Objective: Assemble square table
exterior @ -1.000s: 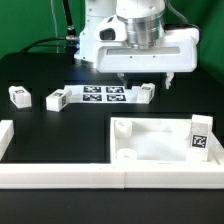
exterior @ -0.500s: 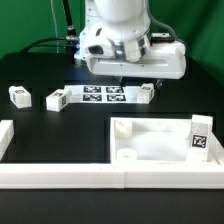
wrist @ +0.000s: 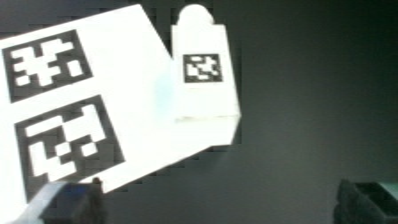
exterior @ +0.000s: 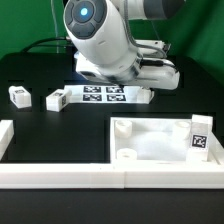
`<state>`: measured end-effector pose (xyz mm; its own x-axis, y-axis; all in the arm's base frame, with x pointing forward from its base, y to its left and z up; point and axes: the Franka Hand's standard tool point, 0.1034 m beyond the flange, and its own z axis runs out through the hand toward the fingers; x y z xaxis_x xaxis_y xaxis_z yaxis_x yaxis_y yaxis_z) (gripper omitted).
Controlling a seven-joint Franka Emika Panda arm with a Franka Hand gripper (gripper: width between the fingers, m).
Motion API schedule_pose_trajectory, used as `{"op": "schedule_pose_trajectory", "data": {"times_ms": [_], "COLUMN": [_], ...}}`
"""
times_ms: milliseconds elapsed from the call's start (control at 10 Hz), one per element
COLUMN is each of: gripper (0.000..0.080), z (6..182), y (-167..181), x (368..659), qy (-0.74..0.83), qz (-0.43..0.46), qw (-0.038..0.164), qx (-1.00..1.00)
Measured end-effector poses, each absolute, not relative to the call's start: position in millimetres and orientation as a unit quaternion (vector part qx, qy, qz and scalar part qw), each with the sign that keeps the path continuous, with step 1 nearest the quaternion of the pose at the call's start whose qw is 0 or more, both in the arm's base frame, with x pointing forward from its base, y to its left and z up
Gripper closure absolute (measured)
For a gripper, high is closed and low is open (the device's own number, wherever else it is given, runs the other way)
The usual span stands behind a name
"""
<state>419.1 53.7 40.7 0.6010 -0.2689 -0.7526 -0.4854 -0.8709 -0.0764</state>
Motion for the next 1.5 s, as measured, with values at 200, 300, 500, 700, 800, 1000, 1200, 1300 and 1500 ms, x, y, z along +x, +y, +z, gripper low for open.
{"op": "schedule_pose_trajectory", "data": {"times_ms": [200,300,500,700,800,1000,1200,1300,1500], "gripper": [0.0151,0.0151,0.0151,0.0151,0.0151,0.0151,0.0151,0.0163,0.0333], "z": [36.6,36.6,35.9,29.0,23.6,13.1,7.1,7.2,7.1], "y": [59.8,58.3,58.0,62.1,67.3,74.1,75.5,75.1,74.9], "x": [409.9,411.7,411.3,400.7,386.1,369.6,362.4,362.7,362.6], "qy": [0.210,0.211,0.212,0.212,0.212,0.213,0.219,0.219,0.219], "qz": [0.390,0.389,0.389,0.394,0.408,0.425,0.434,0.434,0.434], "qw": [0.135,0.136,0.136,0.132,0.132,0.132,0.134,0.134,0.134], "qx": [-0.886,-0.886,-0.886,-0.884,-0.878,-0.870,-0.864,-0.864,-0.864]}}
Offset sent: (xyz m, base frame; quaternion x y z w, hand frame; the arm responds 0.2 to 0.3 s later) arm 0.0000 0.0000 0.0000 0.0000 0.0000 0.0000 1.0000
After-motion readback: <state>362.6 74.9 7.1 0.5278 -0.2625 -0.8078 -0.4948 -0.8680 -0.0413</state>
